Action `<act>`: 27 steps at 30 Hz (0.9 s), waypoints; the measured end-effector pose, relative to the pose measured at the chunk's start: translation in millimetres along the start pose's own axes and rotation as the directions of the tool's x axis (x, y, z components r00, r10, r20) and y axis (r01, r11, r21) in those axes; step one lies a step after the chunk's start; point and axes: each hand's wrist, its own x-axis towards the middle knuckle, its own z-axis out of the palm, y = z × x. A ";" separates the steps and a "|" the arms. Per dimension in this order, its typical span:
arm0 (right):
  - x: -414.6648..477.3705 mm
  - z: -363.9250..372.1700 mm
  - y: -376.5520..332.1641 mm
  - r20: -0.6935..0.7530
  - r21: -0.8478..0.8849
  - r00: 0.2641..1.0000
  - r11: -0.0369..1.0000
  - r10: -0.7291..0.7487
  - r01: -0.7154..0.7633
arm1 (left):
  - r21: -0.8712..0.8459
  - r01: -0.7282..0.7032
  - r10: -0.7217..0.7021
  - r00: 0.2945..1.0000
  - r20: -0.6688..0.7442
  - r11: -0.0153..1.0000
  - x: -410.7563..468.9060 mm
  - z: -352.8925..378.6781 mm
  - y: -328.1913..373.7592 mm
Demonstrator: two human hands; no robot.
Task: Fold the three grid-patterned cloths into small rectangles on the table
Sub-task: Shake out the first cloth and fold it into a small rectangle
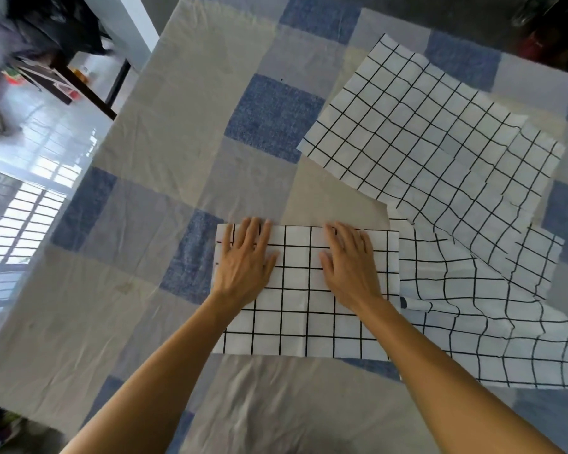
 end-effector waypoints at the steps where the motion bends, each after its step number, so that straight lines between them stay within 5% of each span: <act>1: 3.7 -0.4 -2.9 -0.027 -0.009 1.000 1.000 -0.007 0.007 | -0.008 -0.027 0.027 1.000 -0.016 1.000 5.1 -1.5 6.3; 10: 22.2 -2.2 -11.7 -0.188 0.012 0.982 1.000 0.004 -0.002 | -0.030 -0.074 0.070 0.992 -0.108 0.997 30.8 -0.3 31.4; 27: -8.4 -62.9 -23.5 -0.248 0.212 0.968 0.973 -0.031 0.086 | -0.249 -0.250 0.181 0.945 -0.272 0.936 13.4 -53.4 56.0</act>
